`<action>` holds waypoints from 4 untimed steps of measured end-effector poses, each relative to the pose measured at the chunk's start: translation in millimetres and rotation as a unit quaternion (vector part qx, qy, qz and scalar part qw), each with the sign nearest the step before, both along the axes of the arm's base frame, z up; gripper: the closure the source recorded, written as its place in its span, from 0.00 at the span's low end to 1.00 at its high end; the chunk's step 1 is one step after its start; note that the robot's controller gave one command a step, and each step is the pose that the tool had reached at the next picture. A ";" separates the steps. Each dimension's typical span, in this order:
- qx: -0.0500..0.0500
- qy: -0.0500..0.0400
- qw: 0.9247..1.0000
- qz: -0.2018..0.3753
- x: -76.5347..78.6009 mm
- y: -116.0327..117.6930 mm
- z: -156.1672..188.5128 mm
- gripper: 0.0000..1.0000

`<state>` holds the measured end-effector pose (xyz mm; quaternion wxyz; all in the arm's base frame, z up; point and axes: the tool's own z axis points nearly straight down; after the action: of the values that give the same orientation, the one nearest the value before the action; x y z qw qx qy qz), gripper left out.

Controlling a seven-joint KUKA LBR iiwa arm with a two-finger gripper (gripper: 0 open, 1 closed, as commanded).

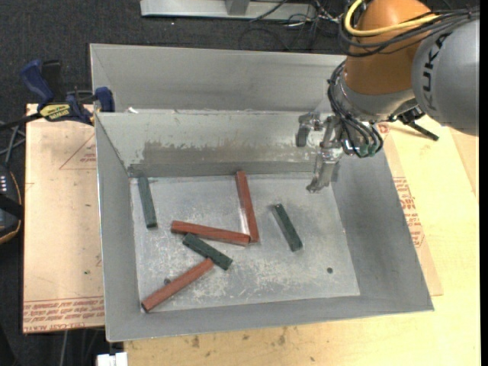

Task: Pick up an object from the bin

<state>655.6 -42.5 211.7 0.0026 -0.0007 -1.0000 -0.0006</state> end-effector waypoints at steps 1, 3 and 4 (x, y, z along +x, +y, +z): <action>0.000 -0.004 1.000 0.000 1.3 0.1 5.5 0.00; 0.000 -0.006 1.000 -0.016 -21.1 42.0 -106.2 0.00; 0.001 -0.002 1.000 -0.006 -45.6 14.1 -131.8 0.00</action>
Offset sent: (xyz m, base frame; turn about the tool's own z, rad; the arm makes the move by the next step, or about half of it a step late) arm -0.0418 0.0412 -0.1279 -0.1353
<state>610.0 -28.4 79.9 0.0007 -0.0064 -1.0000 -0.0013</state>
